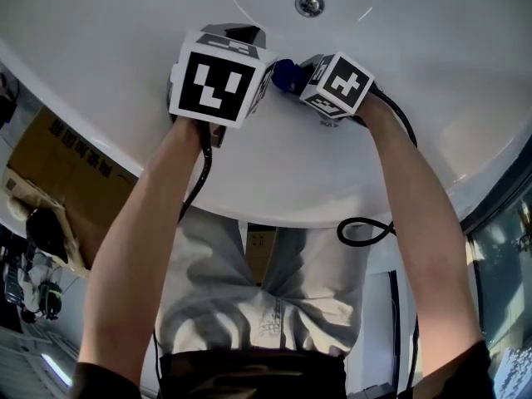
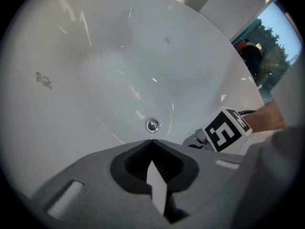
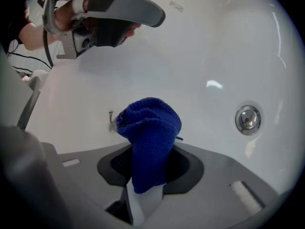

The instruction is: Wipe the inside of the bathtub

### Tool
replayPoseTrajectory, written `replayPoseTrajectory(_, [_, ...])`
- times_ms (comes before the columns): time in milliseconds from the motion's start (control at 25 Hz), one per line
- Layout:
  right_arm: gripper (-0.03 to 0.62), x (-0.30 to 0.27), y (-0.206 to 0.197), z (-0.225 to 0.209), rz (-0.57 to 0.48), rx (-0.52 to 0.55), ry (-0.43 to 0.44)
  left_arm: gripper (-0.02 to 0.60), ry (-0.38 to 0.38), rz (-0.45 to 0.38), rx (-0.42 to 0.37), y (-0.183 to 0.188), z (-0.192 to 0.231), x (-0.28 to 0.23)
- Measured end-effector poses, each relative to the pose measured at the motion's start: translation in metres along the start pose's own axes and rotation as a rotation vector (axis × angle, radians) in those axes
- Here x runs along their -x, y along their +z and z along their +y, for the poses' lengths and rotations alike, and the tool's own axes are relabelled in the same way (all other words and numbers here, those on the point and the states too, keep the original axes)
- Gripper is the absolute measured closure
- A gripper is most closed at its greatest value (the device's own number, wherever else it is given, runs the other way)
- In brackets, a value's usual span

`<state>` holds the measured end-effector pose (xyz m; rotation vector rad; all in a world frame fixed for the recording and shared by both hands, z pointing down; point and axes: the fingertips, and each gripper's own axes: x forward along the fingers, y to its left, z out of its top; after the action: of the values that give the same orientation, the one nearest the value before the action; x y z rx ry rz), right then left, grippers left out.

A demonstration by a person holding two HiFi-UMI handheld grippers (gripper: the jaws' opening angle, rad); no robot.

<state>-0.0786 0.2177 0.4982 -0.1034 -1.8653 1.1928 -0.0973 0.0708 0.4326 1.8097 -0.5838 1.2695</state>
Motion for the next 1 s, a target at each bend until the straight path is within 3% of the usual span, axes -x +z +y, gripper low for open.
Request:
replayPoseTrajectory(240, [0.454,0.004,0.004,0.027,-0.029,0.007,0.033,0.58,0.009,0.003,-0.022,-0.005,0.001,0.009])
replayPoseTrajectory(1000, [0.462,0.051,0.007,0.149,-0.028,0.198,0.233,0.58,0.029,0.019,-0.078,0.006,-0.001,0.025])
